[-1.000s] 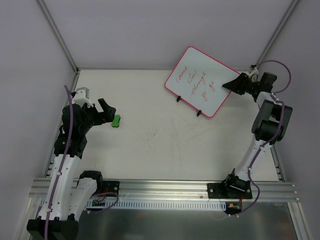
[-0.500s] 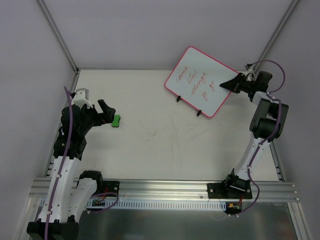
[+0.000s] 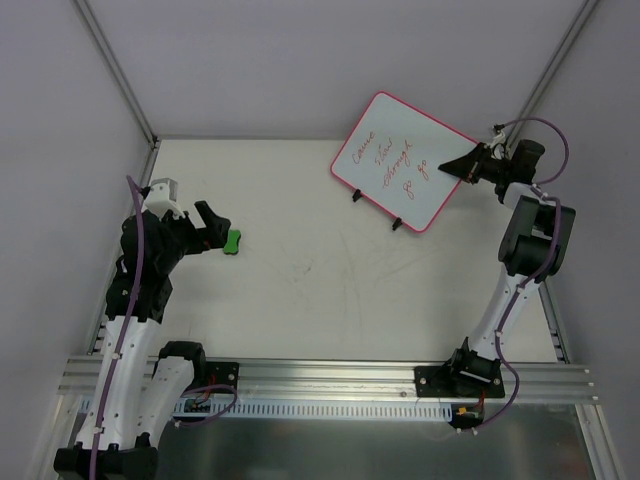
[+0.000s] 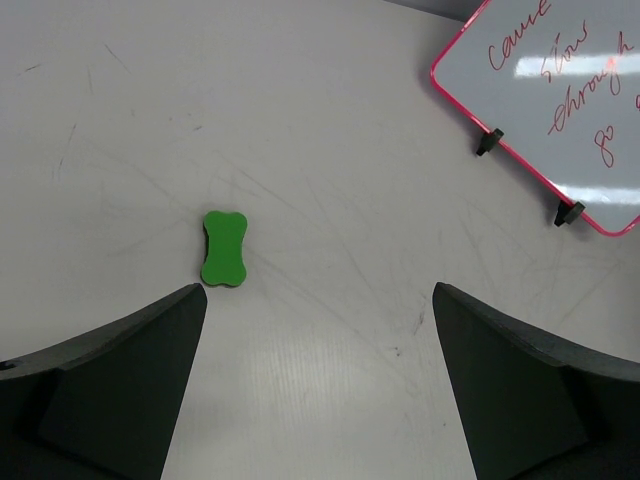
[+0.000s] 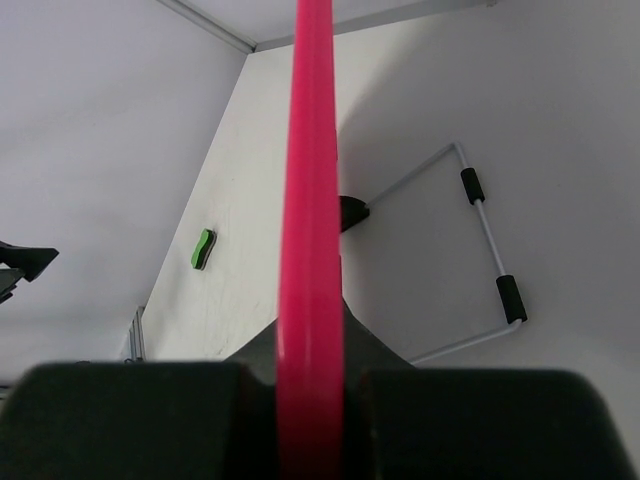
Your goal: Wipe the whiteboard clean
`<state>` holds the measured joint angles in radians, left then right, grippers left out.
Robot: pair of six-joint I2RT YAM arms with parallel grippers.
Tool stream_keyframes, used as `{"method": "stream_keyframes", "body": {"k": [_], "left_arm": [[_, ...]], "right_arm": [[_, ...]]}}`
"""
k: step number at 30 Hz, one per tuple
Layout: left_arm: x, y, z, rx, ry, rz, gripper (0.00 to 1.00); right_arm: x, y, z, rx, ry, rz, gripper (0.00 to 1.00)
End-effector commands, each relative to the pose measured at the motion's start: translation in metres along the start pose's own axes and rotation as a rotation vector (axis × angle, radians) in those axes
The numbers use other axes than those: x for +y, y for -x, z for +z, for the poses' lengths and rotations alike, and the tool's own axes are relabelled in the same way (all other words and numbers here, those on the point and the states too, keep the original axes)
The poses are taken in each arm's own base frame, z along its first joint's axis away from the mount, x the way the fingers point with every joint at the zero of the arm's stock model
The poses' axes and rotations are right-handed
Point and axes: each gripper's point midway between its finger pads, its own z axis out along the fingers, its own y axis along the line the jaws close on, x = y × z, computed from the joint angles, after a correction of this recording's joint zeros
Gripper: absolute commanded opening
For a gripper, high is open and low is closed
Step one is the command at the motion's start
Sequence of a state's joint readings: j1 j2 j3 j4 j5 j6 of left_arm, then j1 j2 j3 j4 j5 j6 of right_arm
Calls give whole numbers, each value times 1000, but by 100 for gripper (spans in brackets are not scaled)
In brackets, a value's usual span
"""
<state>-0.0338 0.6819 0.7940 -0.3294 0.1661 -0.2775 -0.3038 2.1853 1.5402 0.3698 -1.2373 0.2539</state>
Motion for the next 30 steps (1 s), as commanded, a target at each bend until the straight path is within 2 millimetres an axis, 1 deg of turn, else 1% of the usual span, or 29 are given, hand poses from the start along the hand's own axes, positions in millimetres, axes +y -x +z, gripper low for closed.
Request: {"method": "stream_keyframes", "body": {"k": [1,2,4,5,6,7,8,9,11,14,15,17,21,22,24,25,26,28,30], "left_arm": [[-5,8,-4,-26,-14,15,99],[-5,8,-5,-29,-15,15,99],[-4,6,-5,-26,-14,15,99],[-4,6,-6,-30,-12,15,99],[-3,6,-6,-31,-10,18,99],[-4,6,-6,-32,-11,19,99],[-3,6,-7,-33,-8,18,99],[-3,5,-7,-33,-9,22,99],[-3,5,-7,-34,-8,23,99],[-2,4,-7,-31,-5,26,99],[-2,5,-7,-33,-4,24,99],[-1,3,-7,-28,-3,25,99],[2,2,-5,-22,9,34,99],[2,1,-5,-20,11,38,99],[5,0,-3,-14,24,39,99],[6,-1,-2,-10,30,38,99],[8,-3,-1,-2,37,35,99],[10,-7,2,10,47,27,99],[14,-14,7,39,58,14,99]], "right_arm": [[14,33,-10,-83,22,-125,0],[17,37,-12,-94,26,-103,0],[21,46,-17,-123,37,-135,0],[24,50,-19,-136,42,-104,0],[31,58,-21,-165,61,-160,0],[30,62,-24,-189,68,-154,0],[35,67,-26,-205,90,-92,0],[42,74,-29,-233,116,-144,0],[43,78,-31,-237,134,-134,0],[44,76,-32,-244,125,-141,0],[50,77,-33,-247,126,-158,0],[55,78,-34,-252,124,-169,0],[72,79,-38,-260,126,-202,0],[81,78,-38,-262,129,-210,0],[91,78,-39,-269,129,-230,0],[93,72,-38,-264,130,-221,0],[104,74,-40,-272,132,-239,0],[117,68,-36,-268,141,-257,0],[130,59,-35,-270,143,-266,0]]}}
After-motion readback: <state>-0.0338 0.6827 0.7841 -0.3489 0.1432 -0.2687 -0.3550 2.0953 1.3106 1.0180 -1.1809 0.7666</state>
